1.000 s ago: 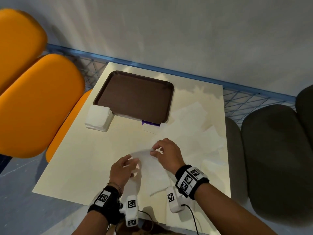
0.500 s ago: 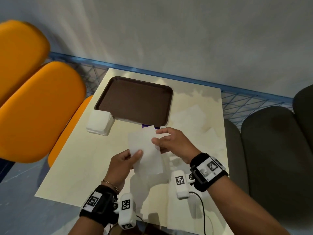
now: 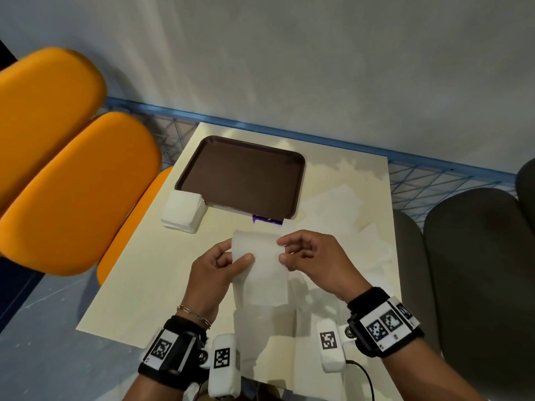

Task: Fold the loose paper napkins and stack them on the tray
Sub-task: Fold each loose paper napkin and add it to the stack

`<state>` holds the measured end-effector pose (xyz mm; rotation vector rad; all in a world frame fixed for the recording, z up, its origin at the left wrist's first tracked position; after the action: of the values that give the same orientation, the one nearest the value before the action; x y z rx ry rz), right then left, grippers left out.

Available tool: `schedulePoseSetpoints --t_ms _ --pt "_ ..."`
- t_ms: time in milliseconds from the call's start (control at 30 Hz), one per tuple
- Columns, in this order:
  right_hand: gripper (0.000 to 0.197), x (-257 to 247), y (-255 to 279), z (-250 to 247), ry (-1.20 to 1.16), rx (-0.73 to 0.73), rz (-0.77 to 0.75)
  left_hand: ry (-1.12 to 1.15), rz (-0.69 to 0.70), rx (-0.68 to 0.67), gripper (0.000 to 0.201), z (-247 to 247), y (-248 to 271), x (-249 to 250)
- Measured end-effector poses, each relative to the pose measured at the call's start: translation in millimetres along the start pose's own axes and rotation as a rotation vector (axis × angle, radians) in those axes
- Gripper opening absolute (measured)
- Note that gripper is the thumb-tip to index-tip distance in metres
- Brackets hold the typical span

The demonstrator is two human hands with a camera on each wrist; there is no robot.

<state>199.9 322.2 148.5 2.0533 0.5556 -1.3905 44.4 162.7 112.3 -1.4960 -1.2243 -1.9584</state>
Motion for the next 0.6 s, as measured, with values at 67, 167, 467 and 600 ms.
schedulePoseSetpoints --t_ms 67,167,467,600 --pt "0.028 -2.8 -0.1 -1.0 0.068 0.007 -0.028 -0.046 0.094 0.01 0.064 -6.0 0.9 8.1" --pt "0.03 -12.8 0.9 -1.2 0.127 0.034 -0.092 -0.168 0.255 -0.023 0.071 -10.4 3.4 19.1" --pt "0.019 -63.0 10.4 8.5 0.434 0.04 -0.452 -0.404 0.46 0.056 0.033 -18.6 11.0 40.3" --pt "0.01 -72.7 13.1 19.8 0.54 -0.094 -0.453 -0.642 0.642 0.083 0.03 -18.2 14.2 52.0"
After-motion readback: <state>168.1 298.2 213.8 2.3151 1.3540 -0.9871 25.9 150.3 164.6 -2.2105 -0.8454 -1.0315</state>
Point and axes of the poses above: each hand's wrist, its own y-axis away from the middle knuckle, its own z-axis out of the palm, x = y × z, the point moved 8 cm from there along -y, towards the middle knuckle, and after that the axes turned 9 degrees about x, right-handed, at the moved point
